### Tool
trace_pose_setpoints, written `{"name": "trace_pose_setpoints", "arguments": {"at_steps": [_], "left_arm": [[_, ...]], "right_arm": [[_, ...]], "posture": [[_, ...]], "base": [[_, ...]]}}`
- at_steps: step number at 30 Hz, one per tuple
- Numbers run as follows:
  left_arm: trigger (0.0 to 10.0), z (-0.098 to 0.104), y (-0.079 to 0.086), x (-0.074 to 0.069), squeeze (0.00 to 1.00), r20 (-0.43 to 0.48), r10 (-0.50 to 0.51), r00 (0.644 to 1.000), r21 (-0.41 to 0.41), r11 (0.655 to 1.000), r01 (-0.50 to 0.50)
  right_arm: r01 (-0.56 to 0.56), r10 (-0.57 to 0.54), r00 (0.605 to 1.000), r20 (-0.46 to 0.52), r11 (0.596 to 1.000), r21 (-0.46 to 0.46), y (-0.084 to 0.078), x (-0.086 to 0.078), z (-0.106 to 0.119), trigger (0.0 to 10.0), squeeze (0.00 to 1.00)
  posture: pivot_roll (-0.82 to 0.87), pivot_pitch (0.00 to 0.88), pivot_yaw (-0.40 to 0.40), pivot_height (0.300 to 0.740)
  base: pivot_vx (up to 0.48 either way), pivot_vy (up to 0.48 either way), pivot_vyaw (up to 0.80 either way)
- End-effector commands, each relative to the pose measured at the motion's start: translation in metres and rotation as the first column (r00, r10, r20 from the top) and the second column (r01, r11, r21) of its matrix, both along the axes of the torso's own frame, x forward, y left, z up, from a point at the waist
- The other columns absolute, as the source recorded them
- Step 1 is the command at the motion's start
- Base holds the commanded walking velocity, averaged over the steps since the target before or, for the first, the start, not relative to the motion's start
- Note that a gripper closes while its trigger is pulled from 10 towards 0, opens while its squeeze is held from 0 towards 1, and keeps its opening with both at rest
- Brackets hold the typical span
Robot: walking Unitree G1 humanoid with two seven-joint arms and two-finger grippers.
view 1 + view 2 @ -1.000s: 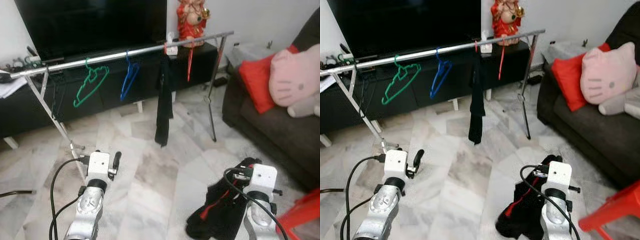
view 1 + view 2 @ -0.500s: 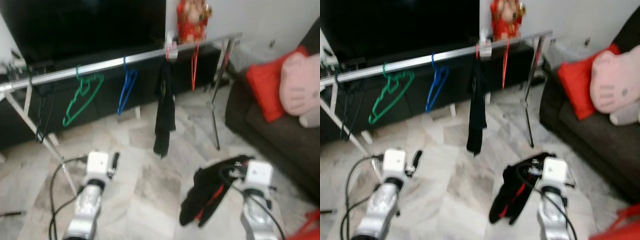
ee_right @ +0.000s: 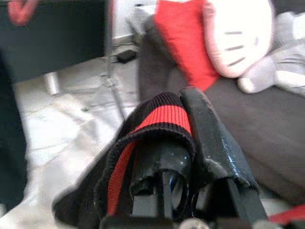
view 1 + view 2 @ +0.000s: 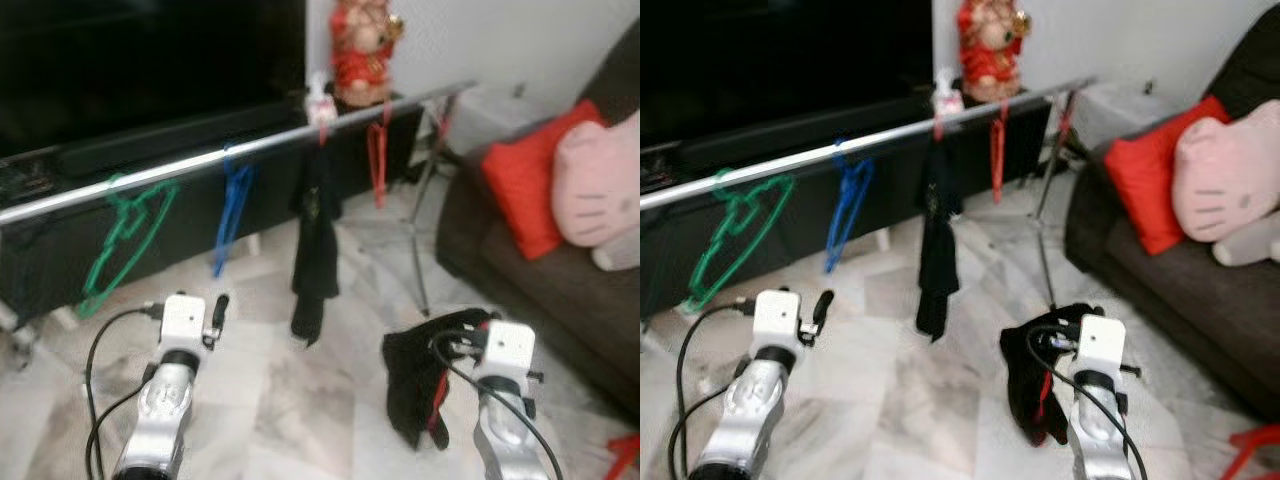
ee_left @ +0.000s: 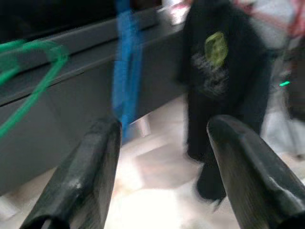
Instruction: Hang hanger
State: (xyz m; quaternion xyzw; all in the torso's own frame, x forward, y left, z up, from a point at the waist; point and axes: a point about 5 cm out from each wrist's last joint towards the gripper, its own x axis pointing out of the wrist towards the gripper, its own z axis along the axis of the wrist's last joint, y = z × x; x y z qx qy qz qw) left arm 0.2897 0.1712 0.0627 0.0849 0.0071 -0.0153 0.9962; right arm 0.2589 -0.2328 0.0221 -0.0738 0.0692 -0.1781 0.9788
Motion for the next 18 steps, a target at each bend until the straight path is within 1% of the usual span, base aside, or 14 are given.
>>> {"name": "trace_pose_setpoints", "arguments": {"at_steps": [1, 7, 13, 15, 16, 18], "left_arm": [[10.0, 0.004, 0.012, 0.0, 0.0, 0.015, 0.029, 0.999, 0.009, 1.0, -0.029], [10.0, 0.009, 0.012, 0.002, 0.0, 0.038, 0.035, 0.999, 0.005, 0.999, -0.035], [10.0, 0.016, 0.008, 0.004, 0.0, 0.064, 0.03, 0.997, -0.002, 1.0, -0.03], [10.0, 0.017, 0.008, 0.004, 0.0, 0.066, 0.031, 0.997, -0.012, 0.999, -0.03], [10.0, 0.017, 0.01, 0.004, 0.0, 0.064, 0.047, 0.997, -0.032, 0.998, -0.045], [10.0, 0.017, 0.011, 0.004, 0.0, 0.064, 0.057, 0.996, -0.037, 0.998, -0.054]], "right_arm": [[-0.014, 0.013, 0.999, 0.033, 1.0, 0.009, 0.006, 0.006, 0.006, 10.0, 0.0], [-0.018, 0.018, 0.999, 0.03, 1.0, 0.005, 0.007, 0.007, 0.006, 10.0, 0.0], [-0.015, 0.015, 1.0, 0.016, 1.0, 0.008, 0.004, 0.004, 0.003, 10.0, 0.0], [-0.015, 0.015, 1.0, 0.015, 1.0, 0.009, 0.004, 0.004, 0.003, 10.0, 0.0], [-0.017, 0.017, 1.0, 0.01, 1.0, 0.01, 0.005, 0.004, 0.002, 10.0, 0.0], [-0.019, 0.019, 1.0, 0.01, 1.0, 0.011, 0.005, 0.004, 0.002, 10.0, 0.0]], "posture": [[-0.07, 0.0, -0.038, 0.74], [-0.07, 0.0, -0.039, 0.74], [-0.07, 0.0, -0.041, 0.74], [-0.07, 0.0, -0.041, 0.74], [-0.07, 0.0, -0.041, 0.74], [-0.07, 0.0, -0.041, 0.74]], "base": [[0.446, 0.0, 0.0], [0.444, 0.0, 0.0], [0.446, 0.0, 0.0], [0.3, 0.0, 0.0], [0.0, 0.0, 0.0], [0.0, 0.0, 0.0]]}}
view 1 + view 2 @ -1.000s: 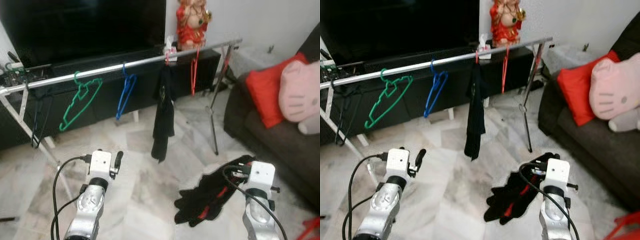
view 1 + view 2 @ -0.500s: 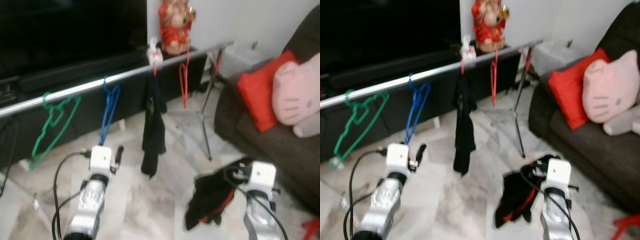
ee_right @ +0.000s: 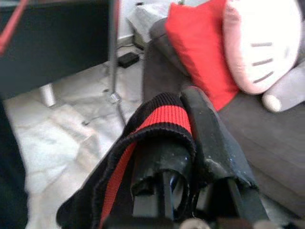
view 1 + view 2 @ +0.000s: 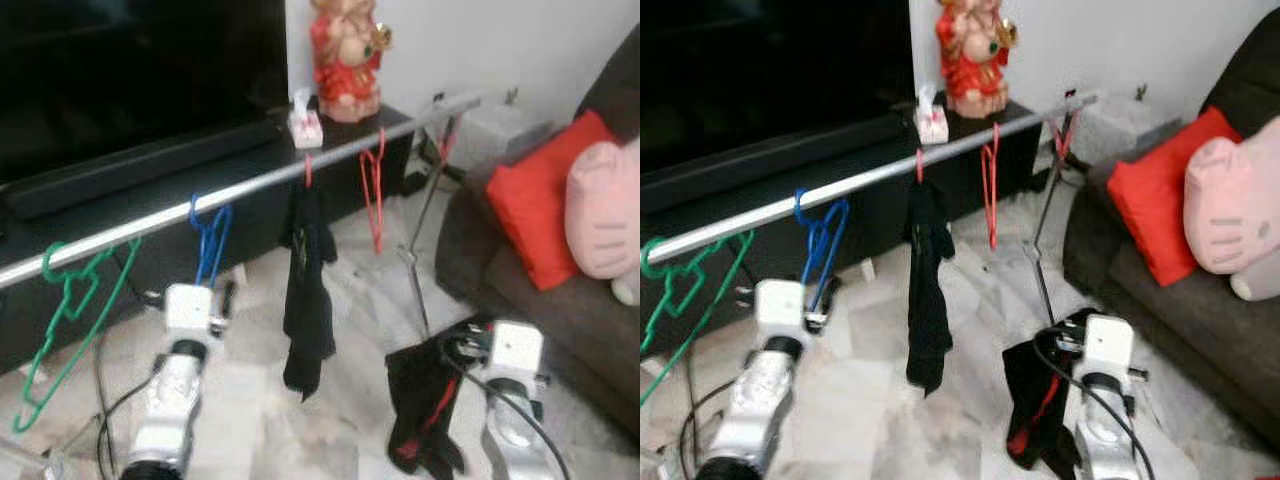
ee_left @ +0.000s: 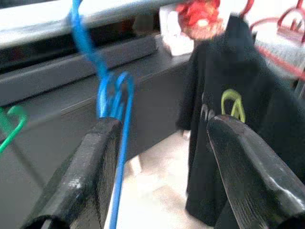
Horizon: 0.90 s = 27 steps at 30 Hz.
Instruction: Hang hanger
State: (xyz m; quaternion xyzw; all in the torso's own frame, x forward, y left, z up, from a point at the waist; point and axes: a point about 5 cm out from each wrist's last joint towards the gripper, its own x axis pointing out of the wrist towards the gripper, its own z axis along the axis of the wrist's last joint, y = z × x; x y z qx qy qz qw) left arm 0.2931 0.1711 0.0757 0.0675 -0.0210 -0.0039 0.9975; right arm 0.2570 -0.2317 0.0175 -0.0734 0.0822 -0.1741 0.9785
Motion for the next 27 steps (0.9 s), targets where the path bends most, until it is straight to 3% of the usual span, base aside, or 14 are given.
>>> {"name": "trace_pose_setpoints", "arguments": {"at_steps": [1, 9, 17, 23, 27], "left_arm": [[10.0, 0.004, 0.012, 0.001, 0.0, 0.008, 0.039, 0.999, 0.0, 0.999, -0.039], [10.0, 0.016, 0.019, 0.001, 0.0, 0.035, 0.076, 0.996, -0.07, 0.995, -0.074], [10.0, 0.021, 0.027, -0.003, 0.0, 0.014, 0.072, 0.997, -0.036, 0.997, -0.072], [10.0, 0.021, 0.021, 0.01, 0.0, -0.051, 0.083, 0.995, -0.083, 0.993, -0.087], [10.0, 0.022, 0.008, 0.022, 0.0, -0.102, 0.02, 0.995, -0.052, 0.998, -0.025]], "right_arm": [[-0.015, 0.015, 0.999, 0.036, 1.0, 0.005, 0.004, 0.005, 0.006, 10.0, 0.0], [-0.022, 0.022, 1.0, 0.02, 1.0, 0.011, 0.005, 0.004, 0.003, 10.0, 0.0], [-0.035, 0.035, 0.999, 0.015, 0.999, 0.019, 0.006, 0.003, 0.001, 10.0, 0.0], [-0.065, 0.064, 0.998, 0.015, 0.997, 0.03, 0.013, 0.007, 0.002, 10.0, 0.0], [-0.073, 0.072, 0.997, 0.015, 0.997, 0.034, 0.013, 0.007, 0.002, 10.0, 0.0]], "posture": [[-0.07, 0.0, -0.041, 0.74], [-0.07, 0.0, -0.04, 0.74], [-0.07, 0.0, -0.04, 0.74], [-0.07, 0.0, -0.041, 0.74], [-0.07, 0.0, -0.041, 0.74]], "base": [[0.0, 0.0, 0.0], [0.0, 0.0, 0.0], [0.0, 0.0, 0.0], [0.0, 0.0, 0.0], [0.0, 0.0, 0.0]]}}
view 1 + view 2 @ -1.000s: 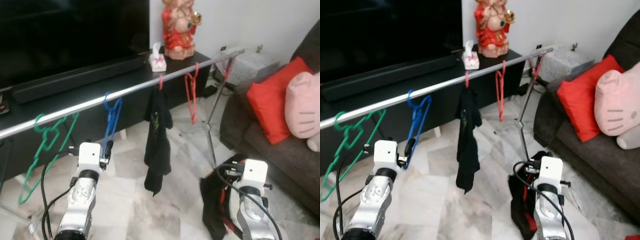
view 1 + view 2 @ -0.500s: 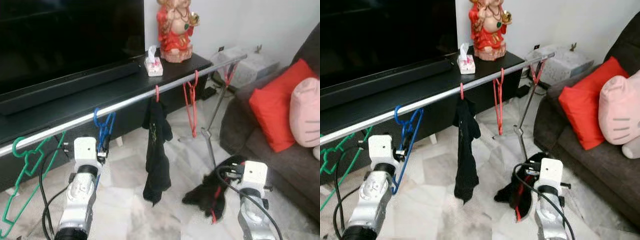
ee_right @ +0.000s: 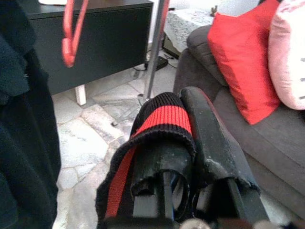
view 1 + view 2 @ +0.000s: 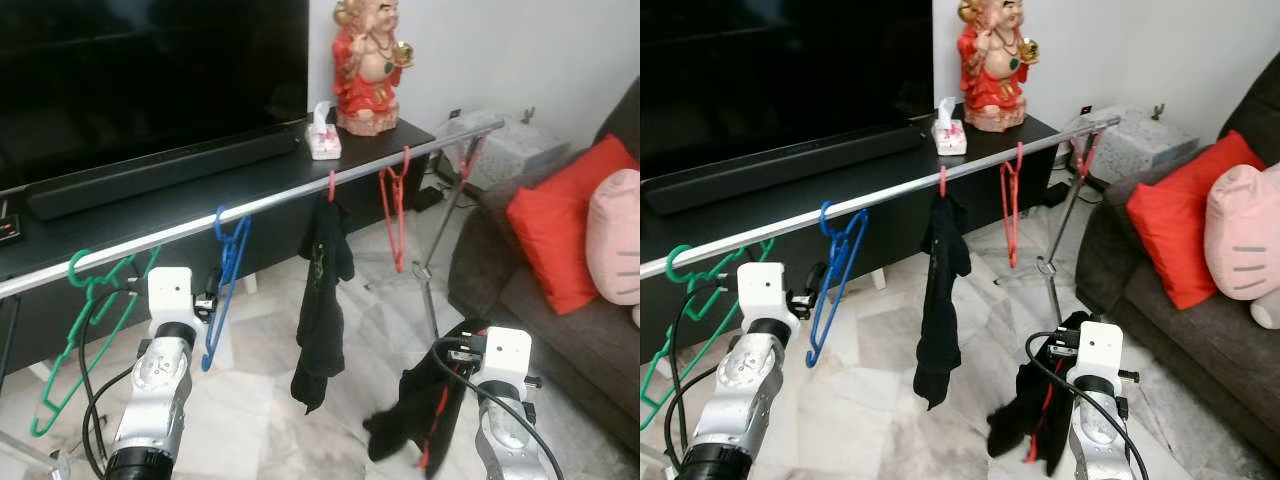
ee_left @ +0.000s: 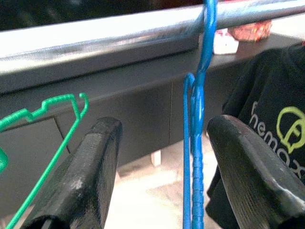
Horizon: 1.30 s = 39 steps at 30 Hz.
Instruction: Hang hanger
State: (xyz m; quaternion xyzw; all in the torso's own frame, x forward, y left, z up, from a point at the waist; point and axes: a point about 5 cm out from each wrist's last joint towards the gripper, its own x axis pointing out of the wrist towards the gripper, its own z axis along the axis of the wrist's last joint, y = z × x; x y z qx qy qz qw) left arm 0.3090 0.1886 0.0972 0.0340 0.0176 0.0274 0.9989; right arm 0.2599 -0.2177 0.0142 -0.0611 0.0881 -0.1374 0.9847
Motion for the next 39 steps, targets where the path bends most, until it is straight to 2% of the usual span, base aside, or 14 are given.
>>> {"name": "trace_pose_setpoints", "arguments": {"at_steps": [1, 11, 14, 15, 17, 22, 23, 27, 33, 34, 35, 36, 39], "left_arm": [[10.0, -0.002, -0.014, 0.01, 0.0, -0.052, -0.074, 0.996, 0.028, 0.997, 0.075], [10.0, 0.006, -0.026, 0.031, 0.0, -0.086, -0.126, 0.988, 0.057, 0.99, 0.131], [10.0, 0.005, -0.027, 0.034, 0.0, -0.121, -0.133, 0.984, 0.109, 0.983, 0.146], [10.0, -0.004, -0.031, 0.035, 0.0, -0.193, -0.153, 0.969, 0.152, 0.971, 0.183], [10.0, -0.011, -0.033, 0.035, 0.0, -0.236, -0.147, 0.961, 0.222, 0.954, 0.2], [10.0, -0.013, -0.04, 0.038, 0.0, -0.252, -0.155, 0.955, 0.206, 0.956, 0.209], [10.0, -0.011, -0.045, 0.041, 0.0, -0.242, -0.175, 0.954, 0.23, 0.945, 0.231], [10.0, -0.002, -0.049, 0.05, 0.0, -0.216, -0.162, 0.963, 0.222, 0.952, 0.21], [10.0, 0.004, -0.057, 0.055, 0.0, -0.194, -0.166, 0.967, 0.22, 0.953, 0.208], [4.7, 0.003, -0.058, 0.054, 0.0, -0.198, -0.172, 0.965, 0.233, 0.948, 0.217], [4.7, 0.002, -0.058, 0.054, 0.0, -0.201, -0.176, 0.964, 0.243, 0.944, 0.223], [0.0, 0.001, -0.058, 0.054, 0.0, -0.204, -0.178, 0.963, 0.251, 0.941, 0.227], [0.0, -0.001, -0.057, 0.054, 0.0, -0.219, -0.168, 0.961, 0.266, 0.937, 0.225]], "right_arm": [[-0.005, 0.005, 1.0, 0.021, 1.0, 0.005, -0.001, 0.004, 0.005, 10.0, 0.0], [-0.017, 0.017, 1.0, 0.022, 1.0, 0.023, 0.004, 0.007, 0.005, 10.0, 0.0], [-0.019, 0.019, 1.0, 0.022, 0.999, 0.026, 0.004, 0.007, 0.005, 10.0, 0.0], [-0.023, 0.023, 1.0, 0.014, 0.999, 0.025, 0.005, 0.008, 0.004, 10.0, 0.0], [-0.019, 0.019, 1.0, 0.013, 0.999, 0.03, 0.005, 0.009, 0.004, 10.0, 0.0], [-0.029, 0.029, 0.999, 0.014, 0.999, 0.042, 0.007, 0.011, 0.004, 10.0, 0.0], [-0.052, 0.052, 0.999, 0.003, 0.998, 0.039, 0.011, 0.011, 0.003, 10.0, 0.0], [-0.048, 0.048, 0.999, 0.002, 0.998, 0.041, 0.012, 0.01, 0.002, 10.0, 0.0], [-0.045, 0.045, 0.999, 0.0, 0.998, 0.044, 0.011, 0.009, 0.001, 10.0, 0.0], [-0.046, 0.046, 0.999, -0.001, 0.998, 0.04, 0.01, 0.009, 0.001, 10.0, 0.0], [-0.047, 0.047, 0.999, -0.001, 0.998, 0.037, 0.01, 0.009, 0.001, 10.0, 0.0], [-0.046, 0.046, 0.999, 0.0, 0.998, 0.037, 0.009, 0.009, 0.001, 10.0, 0.0], [-0.041, 0.041, 0.999, 0.001, 0.998, 0.036, 0.007, 0.01, 0.002, 10.0, 0.0]], "posture": [[-0.07, 0.0, -0.042, 0.74], [-0.07, 0.0, -0.035, 0.74], [-0.07, 0.0, -0.035, 0.74], [-0.07, 0.0, -0.034, 0.74], [-0.07, 0.0, -0.026, 0.74], [-0.07, 0.0, -0.028, 0.74], [-0.07, 0.0, -0.027, 0.74], [-0.08, 0.0, -0.02, 0.74], [-0.08, 0.0, -0.025, 0.74], [-0.08, 0.0, -0.026, 0.74], [-0.08, 0.0, -0.026, 0.74], [-0.08, 0.0, -0.028, 0.74], [-0.08, 0.0, -0.029, 0.74]], "base": [[0.0, 0.0, 0.0], [0.0, 0.0, 0.0], [0.0, 0.0, 0.0], [0.0, 0.0, 0.0], [0.0, 0.0, 0.0], [0.0, 0.0, 0.0], [0.0, 0.0, 0.0], [0.0, 0.0, 0.0], [0.0, 0.0, 0.0], [0.0, 0.0, 0.0], [0.0, 0.0, 0.0], [0.0, 0.0, 0.0], [0.0, 0.0, 0.0]]}}
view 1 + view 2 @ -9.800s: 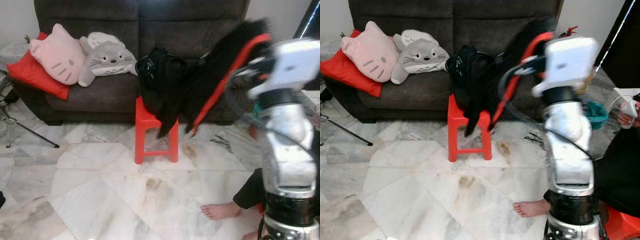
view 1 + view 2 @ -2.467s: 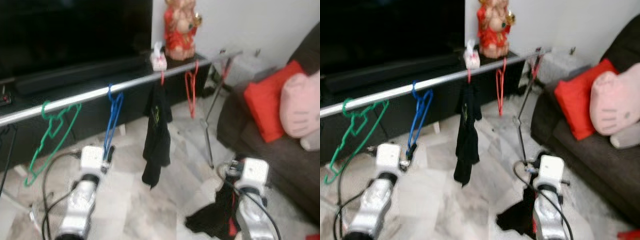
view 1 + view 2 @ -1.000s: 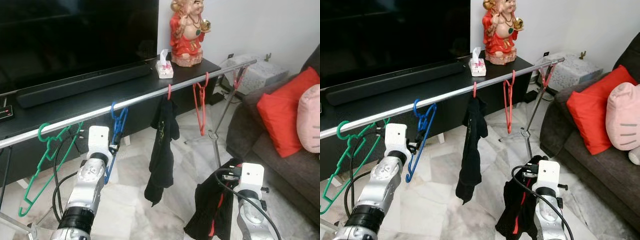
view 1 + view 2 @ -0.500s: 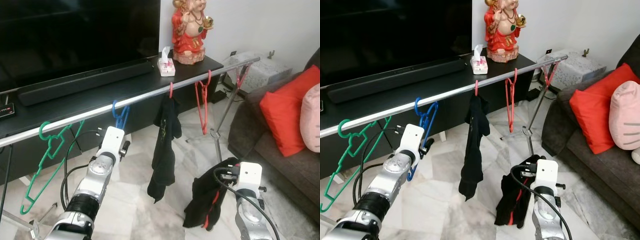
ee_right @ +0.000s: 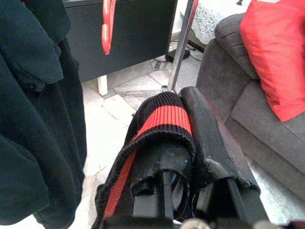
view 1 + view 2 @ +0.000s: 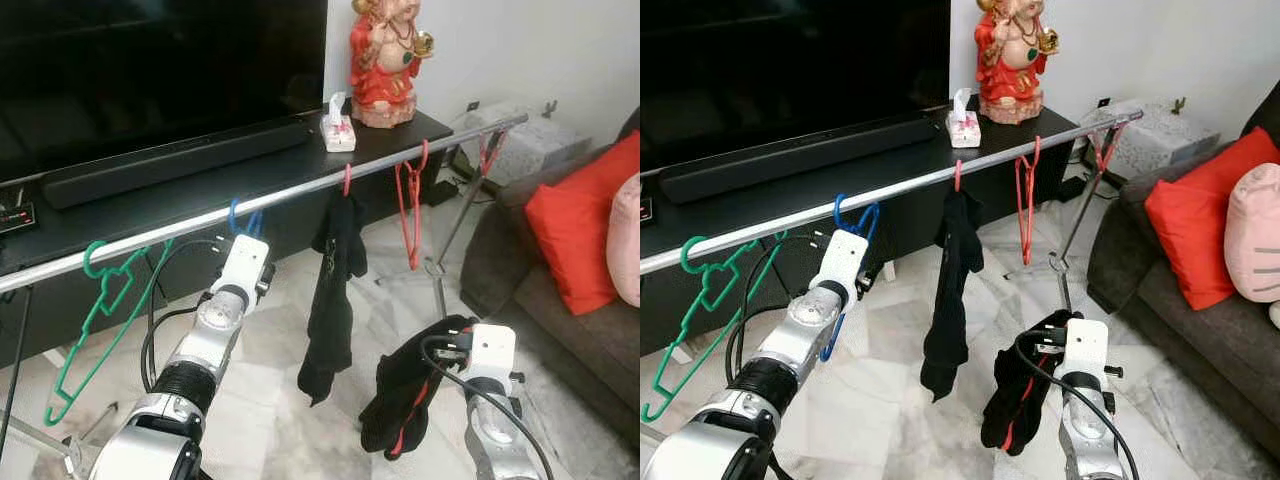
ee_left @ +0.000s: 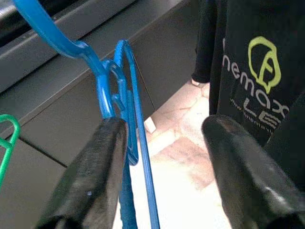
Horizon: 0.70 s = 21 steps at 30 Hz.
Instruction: Hang hanger
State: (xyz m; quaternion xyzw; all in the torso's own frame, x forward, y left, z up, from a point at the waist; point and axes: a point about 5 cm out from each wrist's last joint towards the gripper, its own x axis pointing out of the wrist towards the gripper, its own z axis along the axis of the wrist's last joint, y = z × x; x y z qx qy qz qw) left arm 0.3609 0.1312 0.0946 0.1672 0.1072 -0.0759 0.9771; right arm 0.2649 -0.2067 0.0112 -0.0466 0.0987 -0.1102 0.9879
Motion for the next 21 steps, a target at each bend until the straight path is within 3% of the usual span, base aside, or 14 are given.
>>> {"name": "trace_pose_setpoints", "arguments": {"at_steps": [1, 21], "left_arm": [[0.0, 0.0003, 0.0017, 0.0016, 0.0, 0.0, 0.002, 1.0, 0.044, 0.999, -0.002], [0.0, -0.0032, 0.0068, 0.0021, 0.0, -0.013, 0.036, 0.999, 0.059, 0.998, -0.035]], "right_arm": [[0.01, -0.01, 1.0, 0.02, 1.0, -0.001, -0.0047, 0.0045, 0.0055, 10.0, 0.0], [0.009, -0.009, 1.0, 0.02, 1.0, -0.006, -0.0065, 0.0044, 0.0062, 10.0, 0.0]], "posture": [[-0.08, 0.0, -0.029, 0.74], [-0.08, 0.0, -0.039, 0.74]], "base": [[0.0, 0.0, 0.0], [0.0, 0.0, 0.0]]}}
